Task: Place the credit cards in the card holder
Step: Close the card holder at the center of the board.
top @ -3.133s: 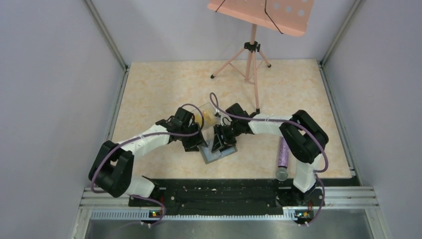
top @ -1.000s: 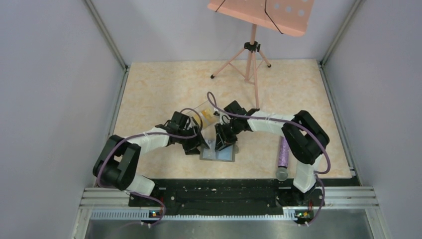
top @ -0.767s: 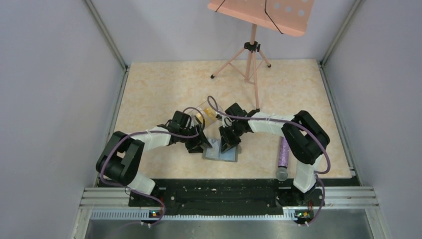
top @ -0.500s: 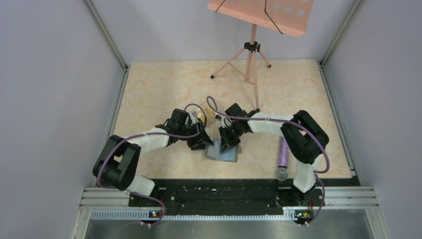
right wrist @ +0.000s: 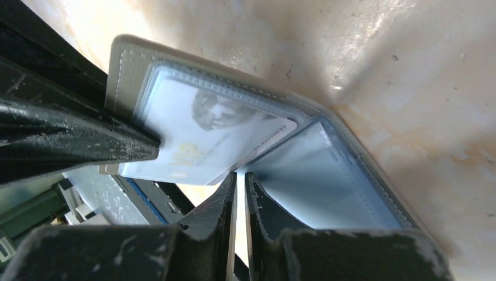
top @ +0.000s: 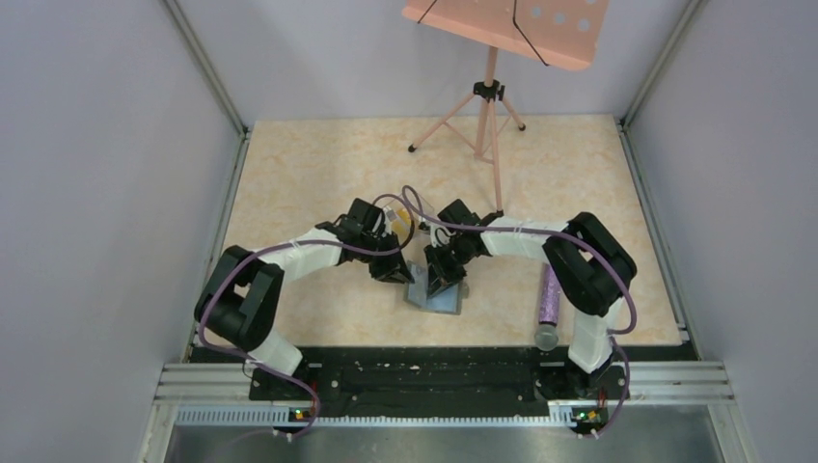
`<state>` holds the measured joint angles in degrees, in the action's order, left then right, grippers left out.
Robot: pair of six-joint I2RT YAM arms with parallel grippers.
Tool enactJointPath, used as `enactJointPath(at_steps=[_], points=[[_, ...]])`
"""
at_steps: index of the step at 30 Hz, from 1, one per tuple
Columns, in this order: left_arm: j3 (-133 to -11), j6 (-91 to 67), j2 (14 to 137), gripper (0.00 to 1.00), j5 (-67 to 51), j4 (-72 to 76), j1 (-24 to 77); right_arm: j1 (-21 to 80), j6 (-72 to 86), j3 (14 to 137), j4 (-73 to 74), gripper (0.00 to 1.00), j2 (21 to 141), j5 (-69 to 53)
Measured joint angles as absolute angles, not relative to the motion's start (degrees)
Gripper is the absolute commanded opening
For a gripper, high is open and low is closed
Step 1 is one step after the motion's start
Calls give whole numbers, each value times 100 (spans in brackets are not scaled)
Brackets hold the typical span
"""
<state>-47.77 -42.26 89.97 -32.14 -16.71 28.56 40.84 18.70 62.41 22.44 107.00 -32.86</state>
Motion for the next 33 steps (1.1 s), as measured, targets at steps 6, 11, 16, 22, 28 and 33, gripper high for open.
enactJointPath(at_steps=[6, 11, 16, 22, 28, 33], points=[[-5172, -3970, 9043, 6, -2609, -2523, 2926, 4005, 1909, 6243, 2320, 15, 10626, -3286], [-5468, -3699, 8779, 7, -1953, -3516, 2932, 3983, 1890, 6368, 2536, 16, 10541, -3144], [-5706, -3553, 8530, 27, -1372, -4383, 2932, 3983, 1865, 6460, 2617, 20, 10519, -3142], [-5732, -3627, 8468, 40, -1586, -4392, 3046, 3865, 2069, 6455, 2434, 21, 10444, -3489], [-5732, -3953, 8807, 42, -2453, -3433, 3317, 3439, 2519, 6248, 1859, 21, 10200, -4001], [-5721, -4198, 9432, 42, -2945, -2630, 3483, 3234, 2685, 6073, 1667, 21, 10084, -4169]])
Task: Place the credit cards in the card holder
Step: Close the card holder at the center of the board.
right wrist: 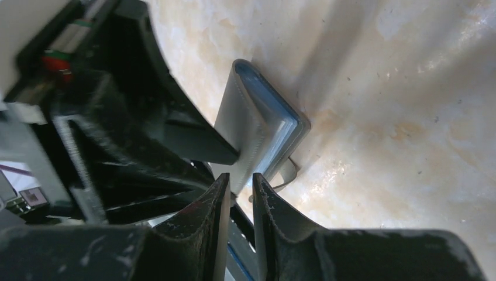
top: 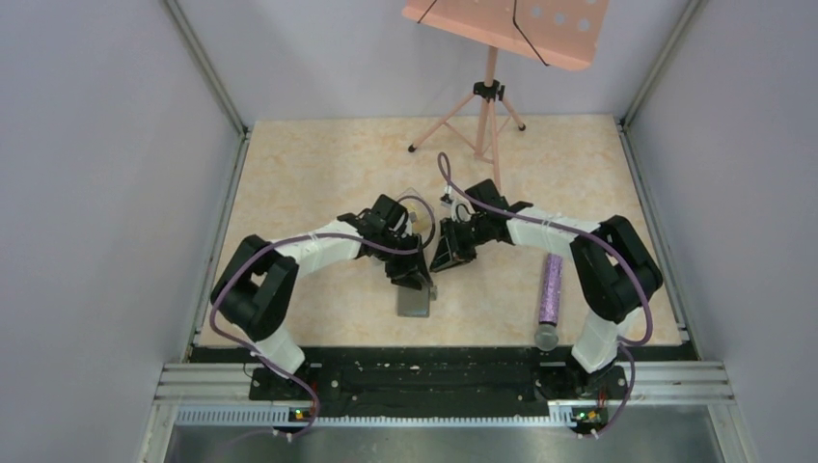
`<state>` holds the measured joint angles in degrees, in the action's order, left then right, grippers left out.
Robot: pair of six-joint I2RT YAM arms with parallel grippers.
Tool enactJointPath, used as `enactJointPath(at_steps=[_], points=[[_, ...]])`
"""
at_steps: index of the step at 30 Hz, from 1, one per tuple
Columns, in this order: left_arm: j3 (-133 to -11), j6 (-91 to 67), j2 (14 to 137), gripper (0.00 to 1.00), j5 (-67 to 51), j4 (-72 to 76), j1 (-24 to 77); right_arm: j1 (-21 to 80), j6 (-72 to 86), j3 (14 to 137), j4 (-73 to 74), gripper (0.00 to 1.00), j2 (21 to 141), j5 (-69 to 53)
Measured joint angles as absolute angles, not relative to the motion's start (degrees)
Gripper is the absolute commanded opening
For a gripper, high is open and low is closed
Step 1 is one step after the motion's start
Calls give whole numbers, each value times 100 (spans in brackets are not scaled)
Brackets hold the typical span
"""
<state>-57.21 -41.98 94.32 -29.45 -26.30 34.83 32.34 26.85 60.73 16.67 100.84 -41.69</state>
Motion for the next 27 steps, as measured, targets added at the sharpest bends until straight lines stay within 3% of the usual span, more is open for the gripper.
enactJointPath(at_steps=[4, 8, 11, 15, 21, 27], points=[[-5714, -4257, 9867, 31, -3072, -2340, 3514, 3208, 2703, 5990, 1671, 20, 10073, -4191], [-5655, -4294, 10005, 8, -3061, -2259, 3514, 3208, 2648, 5876, 1728, 17, 10055, -4215], [-5649, -4305, 10005, 4, -3059, -2235, 3514, 3208, 2593, 5826, 1754, 13, 10055, -4283], [-5647, -4296, 10003, 5, -3035, -2226, 3520, 3208, 2558, 5815, 1717, 9, 10123, -4458], [-5579, -4311, 9898, 27, -2993, -2215, 3531, 3208, 2580, 5861, 1527, 7, 10602, -4678], [-5568, -4355, 9662, 32, -2969, -2139, 3581, 3208, 2617, 5977, 1404, 6, 10938, -4779]])
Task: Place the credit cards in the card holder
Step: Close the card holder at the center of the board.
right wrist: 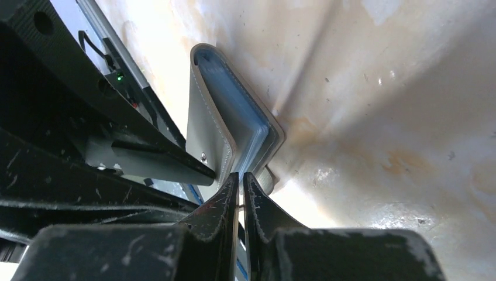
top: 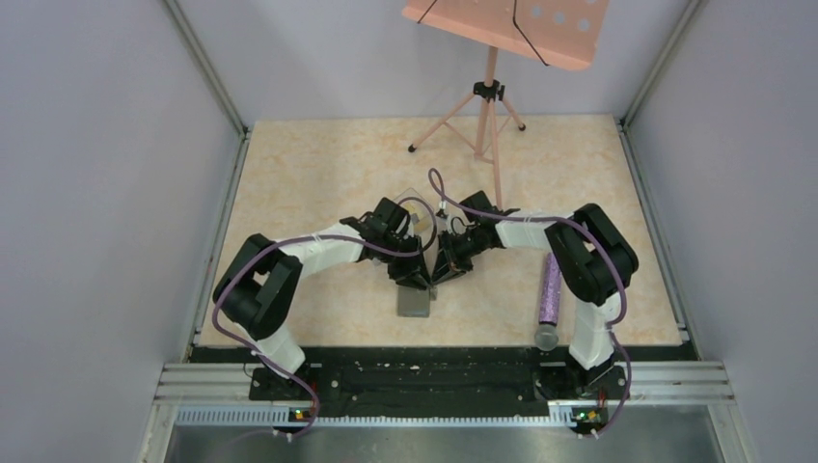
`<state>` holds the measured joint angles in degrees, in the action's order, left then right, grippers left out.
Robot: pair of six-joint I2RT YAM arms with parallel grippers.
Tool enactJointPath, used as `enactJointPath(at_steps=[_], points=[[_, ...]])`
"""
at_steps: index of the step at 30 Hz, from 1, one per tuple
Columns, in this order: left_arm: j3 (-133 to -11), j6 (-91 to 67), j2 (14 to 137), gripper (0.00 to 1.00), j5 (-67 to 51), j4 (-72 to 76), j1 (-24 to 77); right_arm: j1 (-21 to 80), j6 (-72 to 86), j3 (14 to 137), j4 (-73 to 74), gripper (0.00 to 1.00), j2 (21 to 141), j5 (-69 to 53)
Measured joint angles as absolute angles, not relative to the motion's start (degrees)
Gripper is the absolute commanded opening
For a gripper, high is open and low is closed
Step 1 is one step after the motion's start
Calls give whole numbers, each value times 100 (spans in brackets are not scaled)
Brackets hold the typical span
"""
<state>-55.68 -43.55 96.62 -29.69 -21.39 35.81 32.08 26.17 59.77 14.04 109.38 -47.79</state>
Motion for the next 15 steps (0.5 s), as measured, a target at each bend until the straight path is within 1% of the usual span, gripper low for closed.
enactJointPath(at_steps=[4, 8, 10, 13, 15], points=[[-5568, -4370, 9657, 35, -2974, -2093, 3660, 3208, 2617, 5981, 1347, 6, 10967, -4777], [-5581, -4390, 9657, 34, -2969, -2082, 3771, 3208, 2617, 5979, 1317, 5, 10967, -4768], [-5629, -4386, 9673, 27, -2952, -2123, 3815, 3208, 2617, 5979, 1310, 5, 10967, -4766], [-5789, -4366, 9745, 12, -2899, -2193, 3868, 3208, 2615, 5977, 1302, 5, 10967, -4764], [-5898, -4335, 9797, 5, -2862, -2252, 3883, 3208, 2615, 5977, 1302, 5, 10967, -4762]])
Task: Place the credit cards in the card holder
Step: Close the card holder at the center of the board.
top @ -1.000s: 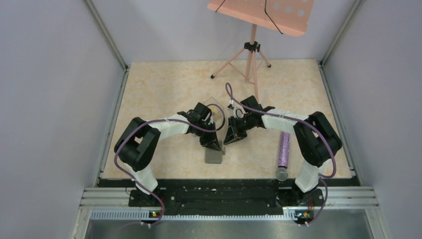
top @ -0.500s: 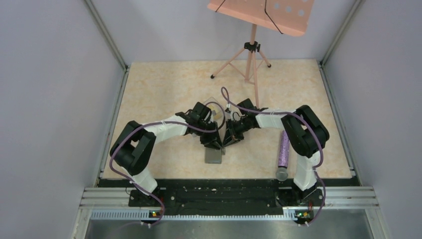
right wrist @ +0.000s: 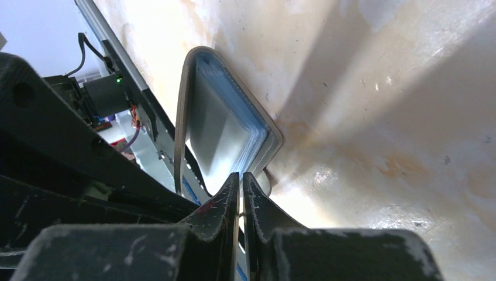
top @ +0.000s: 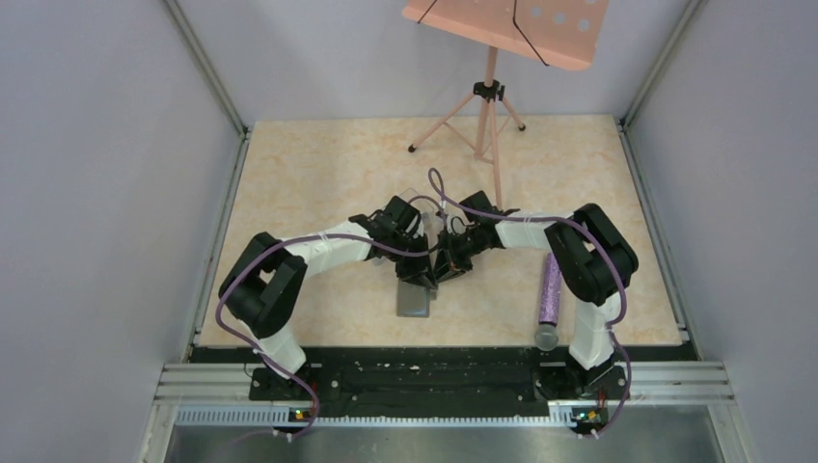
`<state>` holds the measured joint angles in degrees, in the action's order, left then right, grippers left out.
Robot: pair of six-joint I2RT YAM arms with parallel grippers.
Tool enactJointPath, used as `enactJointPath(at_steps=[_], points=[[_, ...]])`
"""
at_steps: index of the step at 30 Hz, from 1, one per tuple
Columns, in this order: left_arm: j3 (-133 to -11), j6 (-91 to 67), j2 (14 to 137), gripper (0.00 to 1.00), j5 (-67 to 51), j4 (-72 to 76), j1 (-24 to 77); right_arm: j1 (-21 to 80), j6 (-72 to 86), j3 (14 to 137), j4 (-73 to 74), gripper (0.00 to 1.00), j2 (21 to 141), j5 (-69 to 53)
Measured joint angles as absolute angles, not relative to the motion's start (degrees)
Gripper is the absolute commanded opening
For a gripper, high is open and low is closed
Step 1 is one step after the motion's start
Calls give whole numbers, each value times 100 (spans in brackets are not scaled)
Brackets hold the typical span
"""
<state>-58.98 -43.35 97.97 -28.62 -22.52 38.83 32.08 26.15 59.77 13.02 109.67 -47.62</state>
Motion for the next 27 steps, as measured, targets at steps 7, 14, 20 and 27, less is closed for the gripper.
enactJointPath(at_steps=[7, 14, 20, 27], points=[[-5992, -4285, 9804, 15, -2755, -2401, 3889, 3208, 2611, 5977, 1323, 5, 10967, -4694], [-6027, -4239, 9865, 8, -2738, -2473, 3903, 3208, 2526, 5977, 1472, 5, 10777, -4530], [-6143, -4174, 9992, 23, -2733, -2530, 3972, 3208, 2504, 6003, 1487, 5, 10532, -4499], [-6296, -4145, 9793, 41, -2565, -2663, 4101, 3201, 2504, 6090, 1540, 4, 10527, -4486]])
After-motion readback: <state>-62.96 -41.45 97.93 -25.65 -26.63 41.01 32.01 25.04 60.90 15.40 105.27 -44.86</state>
